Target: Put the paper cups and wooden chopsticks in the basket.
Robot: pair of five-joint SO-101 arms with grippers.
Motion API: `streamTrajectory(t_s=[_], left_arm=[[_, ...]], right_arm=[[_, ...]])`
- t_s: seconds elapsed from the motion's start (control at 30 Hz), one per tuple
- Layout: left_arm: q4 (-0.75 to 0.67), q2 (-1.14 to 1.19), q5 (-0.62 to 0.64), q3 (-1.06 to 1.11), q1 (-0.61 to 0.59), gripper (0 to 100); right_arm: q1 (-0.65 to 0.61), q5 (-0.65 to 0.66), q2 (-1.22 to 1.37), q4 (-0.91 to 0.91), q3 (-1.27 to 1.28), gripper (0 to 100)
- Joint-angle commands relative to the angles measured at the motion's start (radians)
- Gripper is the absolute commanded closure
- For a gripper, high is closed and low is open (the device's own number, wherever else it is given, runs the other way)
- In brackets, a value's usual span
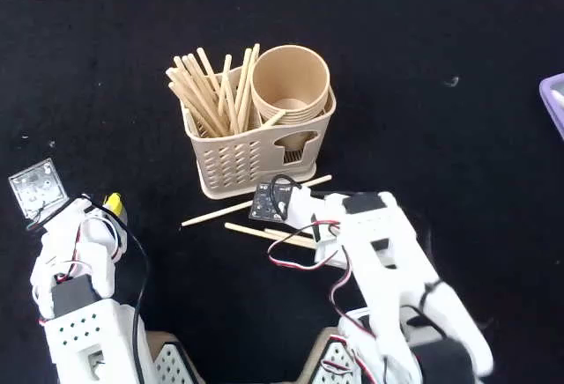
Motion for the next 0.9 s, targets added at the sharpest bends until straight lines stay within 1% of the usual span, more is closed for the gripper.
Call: streamTrajectory(t_s=[0.0, 0.13, 0.2, 0.3, 0.43, 0.5, 0.57, 0.63, 0.7, 0.87], left_arm=[[-0.008, -0.008, 0.003, -0.031, 0.007, 78], [-0.008, -0.008, 0.003, -0.031, 0.007, 78], [-0.008, -0.008, 0.003, -0.031, 0.007, 78], [-0.008, -0.008, 0.003, -0.031, 0.007, 78], [-0.008, -0.008, 0.003, -0.031, 0.007, 78], [-0.008, -0.008, 0.003, -0.031, 0.007, 78], [-0.008, -0.008, 0.003, -0.031, 0.007, 78], [-0.008, -0.008, 0.003, -0.031, 0.007, 78], [-0.008, -0.008, 0.003, -0.031, 0.005, 78], [-0.006, -0.008, 0.003, -0.031, 0.002, 78]], right_arm=[[0.005, 0.014, -0.177, 0.097, -0.03, 98.8], [-0.012, 0.012, -0.383, 0.178, -0.03, 98.8], [-0.055, -0.031, -0.484, 0.213, -0.033, 98.8], [-0.198, -0.175, -0.611, 0.301, -0.101, 98.8], [-0.411, -0.394, -0.702, 0.422, -0.332, 98.8], [-0.466, -0.502, -0.693, 0.423, -0.461, 98.8], [-0.485, -0.575, -0.659, 0.41, -0.562, 98.8], [-0.485, -0.586, -0.602, 0.404, -0.616, 98.8], [-0.485, -0.565, -0.53, 0.413, -0.604, 98.8], [-0.483, -0.502, -0.406, 0.417, -0.421, 98.8]])
